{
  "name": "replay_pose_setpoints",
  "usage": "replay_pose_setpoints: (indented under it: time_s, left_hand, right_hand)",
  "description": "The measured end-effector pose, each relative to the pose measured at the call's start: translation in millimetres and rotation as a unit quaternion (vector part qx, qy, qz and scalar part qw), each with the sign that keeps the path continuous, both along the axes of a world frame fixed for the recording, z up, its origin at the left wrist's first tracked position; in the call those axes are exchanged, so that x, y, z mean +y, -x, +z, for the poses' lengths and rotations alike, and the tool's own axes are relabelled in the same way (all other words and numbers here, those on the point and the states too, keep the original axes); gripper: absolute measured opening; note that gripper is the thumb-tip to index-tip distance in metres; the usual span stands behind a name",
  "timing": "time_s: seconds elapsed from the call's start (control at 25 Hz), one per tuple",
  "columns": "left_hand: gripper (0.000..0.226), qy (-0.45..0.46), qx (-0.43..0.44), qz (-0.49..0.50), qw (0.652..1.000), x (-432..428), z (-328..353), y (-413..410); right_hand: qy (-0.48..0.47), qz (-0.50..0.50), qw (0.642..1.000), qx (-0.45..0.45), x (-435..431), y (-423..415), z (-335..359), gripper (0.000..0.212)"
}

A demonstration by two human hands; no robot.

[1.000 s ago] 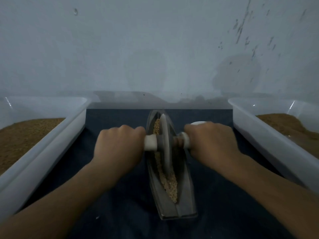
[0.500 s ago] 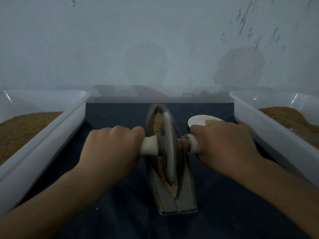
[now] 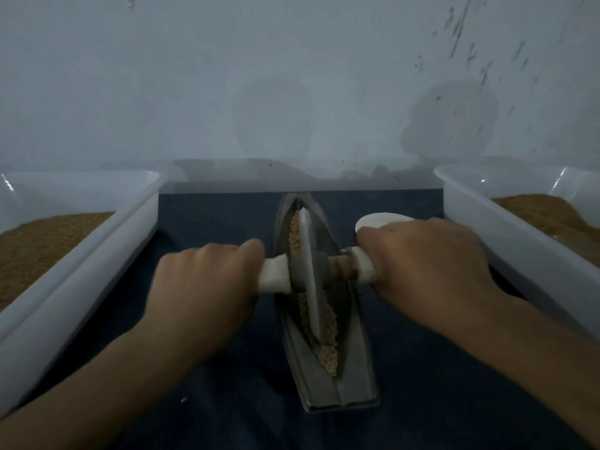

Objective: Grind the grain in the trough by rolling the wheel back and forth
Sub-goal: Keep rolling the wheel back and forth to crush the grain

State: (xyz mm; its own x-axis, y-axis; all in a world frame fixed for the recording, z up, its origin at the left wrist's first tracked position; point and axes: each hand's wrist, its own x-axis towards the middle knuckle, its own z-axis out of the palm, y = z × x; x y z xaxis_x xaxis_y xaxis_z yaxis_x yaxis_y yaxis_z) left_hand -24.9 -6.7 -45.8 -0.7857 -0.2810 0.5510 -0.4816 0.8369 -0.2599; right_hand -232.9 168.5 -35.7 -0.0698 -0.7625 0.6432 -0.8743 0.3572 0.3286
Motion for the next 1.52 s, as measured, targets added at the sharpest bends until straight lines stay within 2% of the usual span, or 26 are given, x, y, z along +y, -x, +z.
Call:
replay_pose_setpoints:
  time_s: [0.08,0.16,0.24,0.36,0.44,0.52,0.6,0.68,0.76,0.88,0.96,1.0,1.08,1.2,1.28,1.36,1.52]
  left_hand:
    - [0.049,0.023,0.010,-0.024,0.999,-2,-1,-5]
    - [0.044,0.031,-0.010,0.013,0.999,-6,7,14]
    - [0.029,0.031,-0.032,0.066,0.997,-20,13,46]
    - [0.007,-0.008,-0.042,0.087,0.995,-38,28,74]
    - [0.017,0.000,-0.036,0.076,0.996,-29,23,59]
    - [0.035,0.032,-0.004,0.030,0.999,-13,11,31]
    - [0.043,0.051,0.017,-0.016,0.998,-2,4,8]
    - [0.040,0.047,0.010,-0.015,0.999,-5,2,9]
    - [0.035,0.032,-0.002,0.039,0.999,-12,2,28]
    - [0.012,-0.043,-0.011,0.093,0.995,-35,14,64]
    - [0.007,-0.089,-0.017,0.101,0.991,-40,16,69]
    - [0.008,-0.077,-0.012,0.095,0.992,-36,16,62]
    - [0.027,-0.001,0.007,0.050,0.999,-20,8,38]
    - [0.043,0.065,0.017,-0.031,0.997,1,10,6]
    - [0.042,0.058,-0.003,-0.024,0.998,-1,12,10]
    - [0.035,0.054,-0.043,0.044,0.997,-9,11,31]
    - [0.005,0.007,-0.057,0.092,0.994,-27,36,74]
  right_hand:
    - [-0.008,0.014,1.000,-0.006,4,1,-1,0.015]
    - [-0.023,-0.043,0.998,-0.048,-11,7,-6,0.024]
    - [-0.038,-0.110,0.988,-0.099,-38,20,-6,0.029]
    - [-0.061,-0.156,0.975,-0.143,-65,33,6,0.019]
    - [-0.079,-0.147,0.978,-0.122,-54,30,7,0.023]
    - [-0.055,-0.098,0.992,-0.063,-27,16,-3,0.028]
    - [-0.004,-0.044,0.999,-0.026,1,3,-8,0.017]
    - [0.007,-0.030,0.999,-0.023,5,3,-10,0.016]
    - [-0.027,-0.080,0.996,-0.032,-17,8,-4,0.023]
    - [-0.091,-0.159,0.978,-0.099,-65,17,18,0.009]
    - [-0.108,-0.169,0.975,-0.099,-73,19,27,0.009]
    - [-0.110,-0.160,0.976,-0.094,-66,17,26,0.009]
    - [-0.092,-0.119,0.986,-0.076,-37,10,14,0.018]
    - [-0.013,-0.057,0.998,-0.029,9,-3,-8,0.022]
    - [-0.001,-0.057,0.997,-0.044,9,2,-13,0.025]
    - [-0.033,-0.110,0.992,-0.057,-15,11,-11,0.032]
    - [-0.069,-0.147,0.968,-0.190,-64,35,0,0.023]
